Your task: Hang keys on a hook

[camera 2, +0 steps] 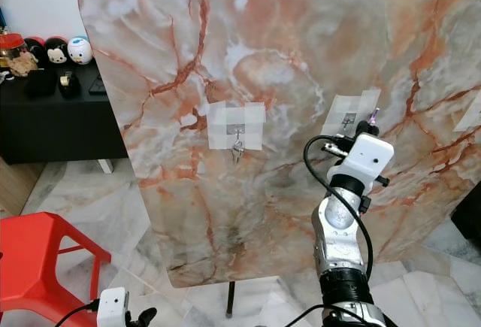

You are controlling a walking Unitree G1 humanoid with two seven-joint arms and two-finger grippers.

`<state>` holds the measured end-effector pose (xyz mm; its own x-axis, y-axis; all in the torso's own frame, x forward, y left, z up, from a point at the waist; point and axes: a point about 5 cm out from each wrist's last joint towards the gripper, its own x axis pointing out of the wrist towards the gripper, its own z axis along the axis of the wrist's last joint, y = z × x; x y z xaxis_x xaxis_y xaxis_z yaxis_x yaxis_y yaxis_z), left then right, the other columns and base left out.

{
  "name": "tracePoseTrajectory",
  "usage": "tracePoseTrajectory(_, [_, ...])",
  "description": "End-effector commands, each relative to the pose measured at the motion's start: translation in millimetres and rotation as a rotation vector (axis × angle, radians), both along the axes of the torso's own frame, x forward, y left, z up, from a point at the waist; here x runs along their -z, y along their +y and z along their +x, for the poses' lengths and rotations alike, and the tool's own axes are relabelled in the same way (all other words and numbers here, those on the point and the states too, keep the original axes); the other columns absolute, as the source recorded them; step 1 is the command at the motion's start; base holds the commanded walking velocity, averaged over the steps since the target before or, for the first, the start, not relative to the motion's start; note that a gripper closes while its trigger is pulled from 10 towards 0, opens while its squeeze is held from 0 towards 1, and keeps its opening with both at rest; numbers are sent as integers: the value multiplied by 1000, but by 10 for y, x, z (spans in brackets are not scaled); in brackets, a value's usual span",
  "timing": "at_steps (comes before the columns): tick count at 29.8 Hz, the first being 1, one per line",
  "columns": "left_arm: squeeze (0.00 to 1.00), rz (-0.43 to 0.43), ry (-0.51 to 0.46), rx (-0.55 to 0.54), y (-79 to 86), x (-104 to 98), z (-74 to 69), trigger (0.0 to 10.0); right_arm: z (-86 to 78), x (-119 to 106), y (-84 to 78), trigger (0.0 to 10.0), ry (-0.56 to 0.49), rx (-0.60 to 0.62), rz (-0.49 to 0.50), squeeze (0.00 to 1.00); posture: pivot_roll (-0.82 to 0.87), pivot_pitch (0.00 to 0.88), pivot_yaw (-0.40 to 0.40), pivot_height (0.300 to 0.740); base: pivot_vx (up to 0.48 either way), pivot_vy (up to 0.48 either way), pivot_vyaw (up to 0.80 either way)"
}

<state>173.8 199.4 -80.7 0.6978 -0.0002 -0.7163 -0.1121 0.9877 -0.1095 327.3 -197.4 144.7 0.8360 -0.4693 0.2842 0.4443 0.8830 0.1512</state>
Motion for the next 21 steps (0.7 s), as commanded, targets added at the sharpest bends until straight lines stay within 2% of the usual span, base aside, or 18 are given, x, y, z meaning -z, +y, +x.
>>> tracePoseTrajectory(1, [0, -23, 17, -13, -32, 23, -28, 10000, -59, -191, -60, 10000, -86, 27, -36, 0, 46, 0, -82, 740, 0, 0, 0])
tracePoseTrajectory(5, [0, -25, 17, -12, -30, 23, -30, 10000, -253, -331, -207, 10000, -138, 136, -111, 0, 38, 0, -79, 740, 0, 0, 0])
tracePoseTrajectory(10, [0, -27, 21, 2, -41, 25, -29, 10000, -325, -338, -250, 10000, -109, 86, -140, 0, 19, 0, -73, 740, 0, 0, 0])
tracePoseTrajectory(11, [0, -26, 21, 4, -39, 24, -25, 10000, -305, -291, -195, 10000, -66, 9, -150, 0, 18, 0, -73, 740, 0, 0, 0])
tracePoseTrajectory(15, [0, -14, 6, 26, -30, 6, 1, 10000, -308, -234, -130, 10000, -17, -79, -171, 0, 17, 0, -74, 740, 0, 0, 0])
tracePoseTrajectory(17, [0, 7, -30, 68, 8, -41, 63, 10000, -323, -201, -85, 10000, 25, -177, -197, 0, 16, 0, -76, 740, 0, 0, 0])
tracePoseTrajectory(21, [0, 54, -143, 130, 168, -195, 218, 10000, -352, -161, -159, 10000, 100, -320, -257, 0, 17, 0, -79, 740, 0, 0, 0])
